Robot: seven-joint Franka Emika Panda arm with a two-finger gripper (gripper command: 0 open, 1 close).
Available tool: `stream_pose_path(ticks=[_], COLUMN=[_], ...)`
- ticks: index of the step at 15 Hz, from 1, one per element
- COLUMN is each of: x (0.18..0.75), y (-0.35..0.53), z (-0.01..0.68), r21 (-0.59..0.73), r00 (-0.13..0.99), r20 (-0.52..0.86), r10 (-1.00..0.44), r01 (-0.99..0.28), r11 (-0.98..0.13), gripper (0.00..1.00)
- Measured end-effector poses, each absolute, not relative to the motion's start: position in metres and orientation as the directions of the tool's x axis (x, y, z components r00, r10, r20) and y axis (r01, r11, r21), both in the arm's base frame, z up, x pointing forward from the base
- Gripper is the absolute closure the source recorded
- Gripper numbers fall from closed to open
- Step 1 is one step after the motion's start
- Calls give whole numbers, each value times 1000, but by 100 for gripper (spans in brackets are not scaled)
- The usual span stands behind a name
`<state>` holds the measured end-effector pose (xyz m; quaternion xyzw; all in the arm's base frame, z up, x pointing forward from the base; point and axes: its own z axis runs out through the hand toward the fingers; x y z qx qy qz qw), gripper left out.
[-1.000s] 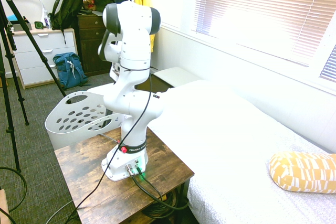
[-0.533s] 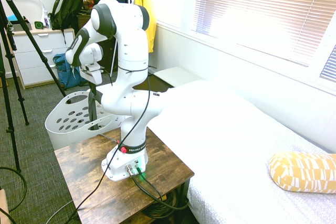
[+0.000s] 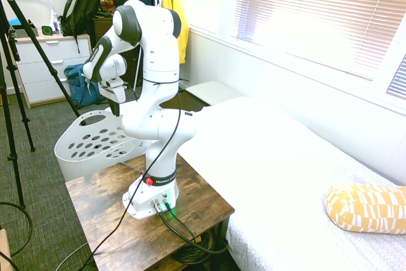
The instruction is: Put my clothes in the laundry bag
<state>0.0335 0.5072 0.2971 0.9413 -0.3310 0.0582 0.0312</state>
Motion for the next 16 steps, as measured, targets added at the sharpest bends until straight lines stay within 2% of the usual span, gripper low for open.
stream_pose_path(ticks=[6, 10, 13, 16], x=[238, 350, 399, 414], y=[417, 285, 180, 108], z=[313, 301, 287, 291], r21=[9, 20, 44, 56], r00=[696, 613, 573, 552], r20=[211, 252, 264, 270], r10=[-686, -749, -776, -789], r01=[-703, -777, -810, -827], r11=[-711, -629, -584, -559], gripper=[0, 0, 0, 0])
